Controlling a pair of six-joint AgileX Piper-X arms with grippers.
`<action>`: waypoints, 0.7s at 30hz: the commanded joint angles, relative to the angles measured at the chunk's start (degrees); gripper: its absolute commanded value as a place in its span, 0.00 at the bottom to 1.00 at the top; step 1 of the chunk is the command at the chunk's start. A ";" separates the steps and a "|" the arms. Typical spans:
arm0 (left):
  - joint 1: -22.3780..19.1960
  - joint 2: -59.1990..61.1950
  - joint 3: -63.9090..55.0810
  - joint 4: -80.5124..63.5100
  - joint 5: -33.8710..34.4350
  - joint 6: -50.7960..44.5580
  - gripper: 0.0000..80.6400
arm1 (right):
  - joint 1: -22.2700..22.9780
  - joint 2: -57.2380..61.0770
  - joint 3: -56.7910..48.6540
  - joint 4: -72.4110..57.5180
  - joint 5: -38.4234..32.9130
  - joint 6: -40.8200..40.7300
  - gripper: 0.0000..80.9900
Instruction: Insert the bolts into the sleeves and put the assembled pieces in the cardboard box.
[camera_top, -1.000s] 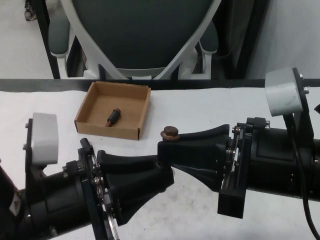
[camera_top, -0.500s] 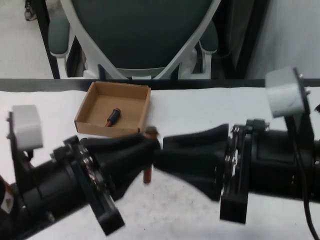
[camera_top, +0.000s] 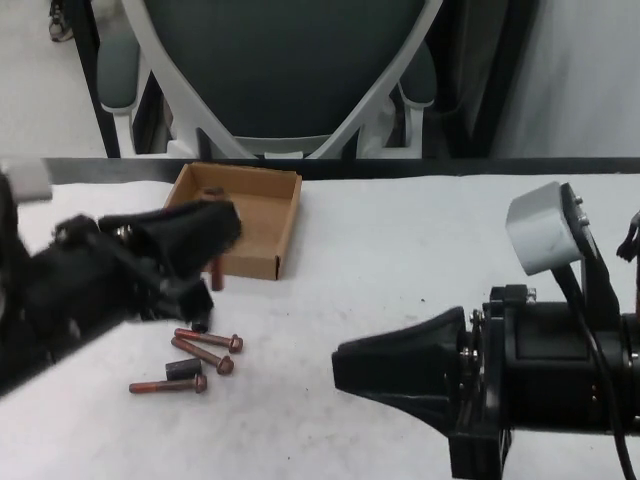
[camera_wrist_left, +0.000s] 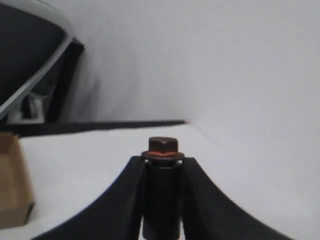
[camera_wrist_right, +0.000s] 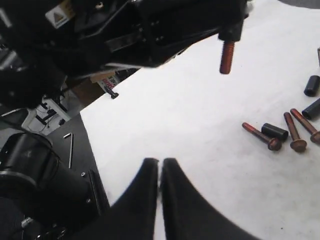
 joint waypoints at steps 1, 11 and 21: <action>3.43 1.02 -7.45 16.49 -0.64 7.78 0.01 | 0.04 -0.60 -0.22 2.03 -0.66 -1.54 0.00; 6.69 14.21 -20.94 29.38 -3.75 11.38 0.01 | 0.04 3.96 -5.85 18.85 -0.66 -8.08 0.00; 6.69 28.08 -33.89 39.14 -7.50 14.67 0.01 | -0.21 15.60 -17.26 30.12 -1.95 -12.71 0.00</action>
